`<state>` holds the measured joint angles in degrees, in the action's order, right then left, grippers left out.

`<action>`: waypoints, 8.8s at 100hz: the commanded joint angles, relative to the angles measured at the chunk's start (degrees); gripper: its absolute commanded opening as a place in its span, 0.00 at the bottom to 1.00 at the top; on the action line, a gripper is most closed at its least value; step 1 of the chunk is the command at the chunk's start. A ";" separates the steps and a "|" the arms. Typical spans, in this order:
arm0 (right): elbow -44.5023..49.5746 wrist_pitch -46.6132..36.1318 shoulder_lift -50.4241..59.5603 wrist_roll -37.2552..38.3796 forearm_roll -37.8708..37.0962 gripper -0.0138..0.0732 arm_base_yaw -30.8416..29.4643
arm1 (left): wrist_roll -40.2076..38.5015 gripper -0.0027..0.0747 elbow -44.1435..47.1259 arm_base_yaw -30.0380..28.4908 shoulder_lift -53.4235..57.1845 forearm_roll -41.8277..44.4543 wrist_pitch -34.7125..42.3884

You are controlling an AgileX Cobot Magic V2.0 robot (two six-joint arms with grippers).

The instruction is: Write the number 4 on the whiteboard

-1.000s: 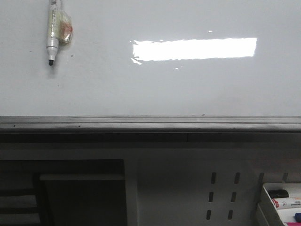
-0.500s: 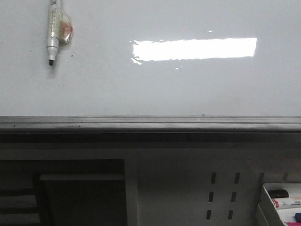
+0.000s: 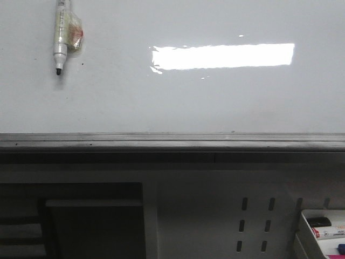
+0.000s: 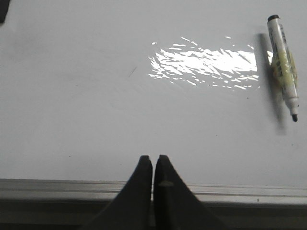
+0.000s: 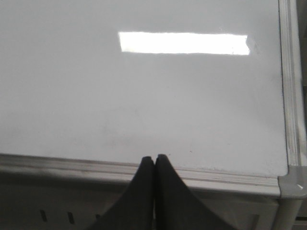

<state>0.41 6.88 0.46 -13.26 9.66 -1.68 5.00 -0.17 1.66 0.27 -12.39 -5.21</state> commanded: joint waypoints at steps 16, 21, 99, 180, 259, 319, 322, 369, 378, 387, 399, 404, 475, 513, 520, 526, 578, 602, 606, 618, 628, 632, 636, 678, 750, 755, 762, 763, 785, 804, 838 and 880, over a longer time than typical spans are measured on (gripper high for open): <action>1.28 -10.05 1.31 -0.31 19.29 0.08 0.13 | -0.55 0.01 1.53 0.40 1.54 -17.59 6.86; 1.19 -10.31 1.31 -0.21 24.32 0.08 0.13 | -0.55 0.01 1.45 0.40 1.54 -22.19 8.34; -31.64 17.95 -36.22 -3.26 22.26 0.21 0.36 | 13.30 0.01 -29.07 0.40 -33.89 -26.99 -14.18; -32.53 17.78 -37.52 -5.58 22.47 0.70 0.41 | 61.96 0.51 -46.78 11.39 -71.69 -75.03 -17.86; -32.53 18.49 -37.60 -5.89 22.47 0.70 0.41 | 62.14 0.01 -50.27 11.39 -76.89 -68.18 -23.13; -49.83 57.87 -59.56 -38.68 57.34 0.70 0.54 | 69.40 0.01 -50.27 38.74 -74.17 -45.30 -22.07; -50.81 59.33 -60.88 -38.68 57.34 0.70 0.54 | 69.40 0.01 -50.27 40.11 -74.17 -44.46 -20.95; -56.81 62.05 -69.21 -36.90 54.67 0.70 11.07 | 69.40 0.01 -52.76 46.53 -74.78 -42.93 -13.52; -56.81 60.21 -69.59 -36.90 54.67 0.70 13.05 | 69.40 0.01 -52.76 46.53 -74.78 -42.82 -13.15; -56.81 57.46 -69.59 -36.90 54.67 0.70 14.08 | 69.40 0.01 -52.76 46.53 -74.78 -42.70 -13.25; -56.81 57.04 -69.59 -36.90 54.67 0.67 14.33 | 69.40 0.01 -52.76 46.53 -74.87 -42.60 -13.10; -56.81 57.15 -69.59 -36.90 54.67 0.63 14.33 | 69.40 0.01 -52.76 46.53 -74.87 -42.28 -13.10; -56.81 57.34 -69.59 -37.99 54.32 0.08 14.33 | 69.30 0.32 -52.76 46.53 -73.89 -43.06 -9.65; -56.56 47.19 -68.51 -40.80 57.15 0.09 14.33 | 67.55 0.74 -50.05 35.21 -64.02 -48.67 -9.68; -56.06 44.15 -67.55 -42.60 58.85 0.09 14.33 | 65.40 0.71 -47.98 30.43 -61.06 -48.82 -9.68; -55.54 41.89 -66.89 -45.87 61.82 0.09 14.33 | 64.52 0.69 -45.82 26.03 -58.68 -49.20 -9.68; -55.66 25.56 -71.66 -65.60 79.73 0.09 16.56 | 64.37 0.67 -38.94 9.41 -49.78 -56.35 -9.68; -55.66 21.11 -73.53 -70.46 83.29 0.09 16.56 | 64.37 0.67 -38.94 9.41 -49.78 -56.35 -9.68; -55.66 20.03 -73.53 -70.56 83.29 0.09 16.56 | 64.37 0.67 -38.94 9.41 -49.78 -56.35 -9.68; -55.54 19.18 -74.05 -70.56 82.13 0.09 16.56 | 64.37 0.67 -38.94 9.41 -49.78 -56.35 -9.68; -55.45 21.63 -75.45 -70.44 81.76 0.09 16.93 | 64.37 0.67 -38.94 9.41 -49.78 -56.35 -9.68; -55.45 22.66 -75.99 -70.36 81.60 0.10 17.40 | 64.37 0.67 -38.94 9.41 -49.78 -56.35 -9.68; -55.45 23.59 -76.46 -70.36 80.81 0.10 18.07 | 64.37 0.67 -38.94 9.41 -49.78 -56.35 -9.68; -53.19 10.38 -73.10 -65.39 77.04 0.10 23.10 | 64.37 0.67 -38.94 9.41 -49.78 -56.35 -9.68; -53.88 13.42 -71.34 -65.52 77.05 0.10 22.26 | 64.37 0.67 -38.94 9.41 -49.78 -56.35 -9.68; -54.34 13.03 -72.13 -65.52 77.05 0.10 22.26 | 64.37 0.67 -38.94 9.41 -49.78 -56.35 -9.68; -54.32 12.36 -72.96 -65.52 77.05 0.10 22.26 | 64.37 0.67 -38.94 9.41 -49.78 -56.35 -9.68; -54.18 12.18 -72.95 -65.52 77.05 0.10 22.26 | 64.37 0.67 -38.94 9.41 -49.78 -56.35 -9.68; -49.74 16.30 -73.28 -64.30 76.94 0.10 22.26 | 64.37 0.67 -38.94 9.41 -49.78 -56.35 -9.58; -48.96 22.48 -70.24 -63.82 77.43 0.10 22.26 | 64.47 0.67 -38.94 9.80 -49.78 -56.35 -13.02; -49.51 36.22 -67.25 -53.66 68.33 0.10 22.26 | 77.06 0.67 -38.94 21.44 -51.64 -66.69 -20.04; -50.88 42.90 -67.25 -51.26 66.05 0.10 22.26 | 79.69 0.51 -38.94 36.02 -59.39 -66.47 -16.97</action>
<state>-48.53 47.62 -68.46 -64.41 73.39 20.67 83.75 -37.41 36.07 -58.77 -76.53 -22.96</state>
